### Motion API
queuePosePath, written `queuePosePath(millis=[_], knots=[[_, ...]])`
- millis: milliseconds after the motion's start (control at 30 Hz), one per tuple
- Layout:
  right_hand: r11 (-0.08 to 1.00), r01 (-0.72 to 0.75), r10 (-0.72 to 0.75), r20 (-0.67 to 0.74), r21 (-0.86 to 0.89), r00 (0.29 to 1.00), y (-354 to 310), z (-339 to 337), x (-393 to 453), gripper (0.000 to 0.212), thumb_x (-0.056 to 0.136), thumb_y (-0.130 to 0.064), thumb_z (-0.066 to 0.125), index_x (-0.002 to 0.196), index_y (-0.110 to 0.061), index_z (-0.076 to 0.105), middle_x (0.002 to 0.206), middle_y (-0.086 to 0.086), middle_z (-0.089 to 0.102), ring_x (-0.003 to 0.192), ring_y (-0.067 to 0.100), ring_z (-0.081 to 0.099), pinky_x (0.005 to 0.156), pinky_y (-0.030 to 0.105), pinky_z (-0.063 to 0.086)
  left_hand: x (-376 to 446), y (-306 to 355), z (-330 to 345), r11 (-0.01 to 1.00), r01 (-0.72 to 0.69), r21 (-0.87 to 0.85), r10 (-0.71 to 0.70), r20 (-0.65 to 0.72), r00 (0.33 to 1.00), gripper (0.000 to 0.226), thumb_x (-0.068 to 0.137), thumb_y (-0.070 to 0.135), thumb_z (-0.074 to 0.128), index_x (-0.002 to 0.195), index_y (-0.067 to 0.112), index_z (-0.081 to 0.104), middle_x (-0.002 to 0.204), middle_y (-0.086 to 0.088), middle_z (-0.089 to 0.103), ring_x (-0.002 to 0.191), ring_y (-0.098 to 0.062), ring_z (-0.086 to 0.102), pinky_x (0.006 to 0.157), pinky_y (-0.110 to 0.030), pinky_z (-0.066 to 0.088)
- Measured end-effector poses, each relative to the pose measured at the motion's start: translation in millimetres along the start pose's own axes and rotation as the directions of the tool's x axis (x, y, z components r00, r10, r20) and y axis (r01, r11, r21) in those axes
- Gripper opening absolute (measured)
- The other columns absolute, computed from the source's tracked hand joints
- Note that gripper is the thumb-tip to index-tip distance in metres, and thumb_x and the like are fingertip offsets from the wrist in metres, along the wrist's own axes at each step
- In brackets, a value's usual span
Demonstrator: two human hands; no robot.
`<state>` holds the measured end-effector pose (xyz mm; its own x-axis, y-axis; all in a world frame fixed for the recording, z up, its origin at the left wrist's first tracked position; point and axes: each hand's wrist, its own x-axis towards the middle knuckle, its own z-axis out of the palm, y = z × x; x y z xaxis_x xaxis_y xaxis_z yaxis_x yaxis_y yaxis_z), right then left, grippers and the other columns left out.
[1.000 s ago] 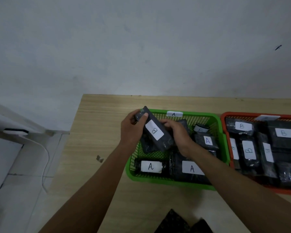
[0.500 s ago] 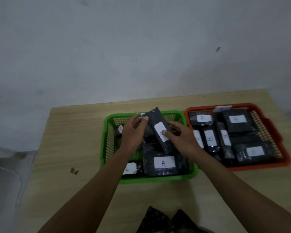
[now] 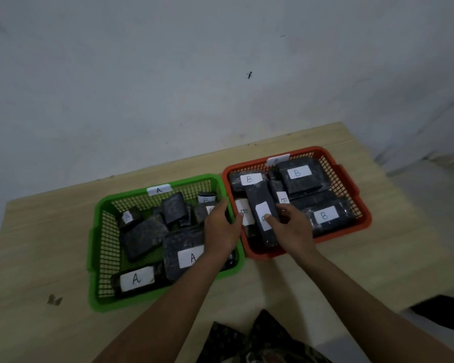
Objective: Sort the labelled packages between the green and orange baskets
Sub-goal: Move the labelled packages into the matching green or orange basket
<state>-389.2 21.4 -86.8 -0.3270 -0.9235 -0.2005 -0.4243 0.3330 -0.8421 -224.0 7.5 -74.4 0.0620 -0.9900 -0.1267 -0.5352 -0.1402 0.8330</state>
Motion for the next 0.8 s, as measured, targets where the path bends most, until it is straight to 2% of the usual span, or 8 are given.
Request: queuePosePath(millis=[100,233,300,467,533,600,733,800], knots=[[1.000,0.007,-0.007,0.044,0.011,0.999,7,5,-1,0.032,0.083,-0.031,0.075,0.113,-0.023,0.066,0.087,-0.022,0.062,0.084,-0.003,0.061,0.067,0.005,0.039,3,0,2,0.991,-0.036,0.126,0.031,0.043,0.999,0.047,0.093,0.023,0.064,0.135,0.007,0.054,0.135,-0.011,0.060,0.124,-0.027,0.055,0.106,-0.040,0.045],[0.997,0.059,-0.055,0.079,-0.047,0.995,7,12,1,0.028,0.083,-0.028,0.075,0.109,-0.023,0.068,0.083,-0.026,0.058,0.077,-0.010,0.056,0.068,0.004,0.037,9,4,4,0.990,-0.017,0.141,0.022,-0.035,0.999,0.031,0.088,0.020,0.069,0.117,0.008,0.064,0.112,-0.010,0.070,0.102,-0.025,0.064,0.087,-0.033,0.052],[0.993,0.092,-0.086,0.081,-0.080,0.993,5,14,2,0.022,0.083,-0.029,0.074,0.105,-0.027,0.067,0.078,-0.028,0.056,0.074,-0.013,0.053,0.066,0.003,0.034,13,7,7,0.991,0.036,0.131,-0.031,-0.044,0.999,0.031,0.088,0.021,0.069,0.115,0.007,0.065,0.108,-0.011,0.070,0.099,-0.025,0.065,0.087,-0.038,0.054],[0.968,0.161,-0.145,0.095,-0.192,0.985,0,18,10,0.009,0.086,-0.032,0.069,0.096,-0.031,0.069,0.079,-0.020,0.064,0.073,0.000,0.058,0.060,0.016,0.042,17,8,13,0.988,0.075,0.134,-0.066,-0.066,0.996,0.023,0.088,0.019,0.068,0.107,0.006,0.068,0.098,-0.012,0.072,0.092,-0.026,0.067,0.083,-0.035,0.054],[0.964,0.180,-0.156,0.131,-0.194,0.979,1,20,13,0.017,0.088,-0.029,0.067,0.104,-0.024,0.071,0.094,-0.008,0.071,0.086,0.011,0.064,0.073,0.028,0.052,17,7,12,0.991,0.073,0.114,-0.066,-0.063,0.996,0.023,0.088,0.019,0.068,0.107,0.006,0.068,0.099,-0.011,0.072,0.092,-0.026,0.067,0.086,-0.039,0.054],[0.954,0.197,-0.161,0.169,-0.225,0.972,3,20,14,0.025,0.091,-0.030,0.064,0.113,-0.020,0.071,0.105,-0.001,0.070,0.097,0.016,0.064,0.084,0.034,0.053,17,5,10,0.991,0.072,0.111,-0.065,-0.065,0.996,0.029,0.087,0.020,0.069,0.114,0.007,0.068,0.105,-0.011,0.072,0.097,-0.024,0.066,0.090,-0.037,0.053],[0.937,0.238,-0.181,0.230,-0.255,0.956,4,19,15,0.028,0.094,-0.031,0.060,0.116,-0.018,0.070,0.107,0.002,0.069,0.099,0.017,0.064,0.085,0.036,0.053,16,3,7,0.995,0.081,0.052,-0.079,-0.038,0.996,0.034,0.087,0.020,0.071,0.119,0.011,0.067,0.111,-0.006,0.071,0.102,-0.021,0.067,0.086,-0.026,0.051],[0.918,0.268,-0.203,0.233,-0.293,0.951,2,19,14,0.026,0.095,-0.031,0.059,0.115,-0.018,0.069,0.107,0.005,0.066,0.098,0.020,0.063,0.084,0.036,0.053,17,1,4,0.997,0.075,0.033,-0.075,-0.006,0.997,0.041,0.087,0.020,0.070,0.127,0.012,0.062,0.119,-0.006,0.069,0.109,-0.021,0.065,0.090,-0.027,0.051]])
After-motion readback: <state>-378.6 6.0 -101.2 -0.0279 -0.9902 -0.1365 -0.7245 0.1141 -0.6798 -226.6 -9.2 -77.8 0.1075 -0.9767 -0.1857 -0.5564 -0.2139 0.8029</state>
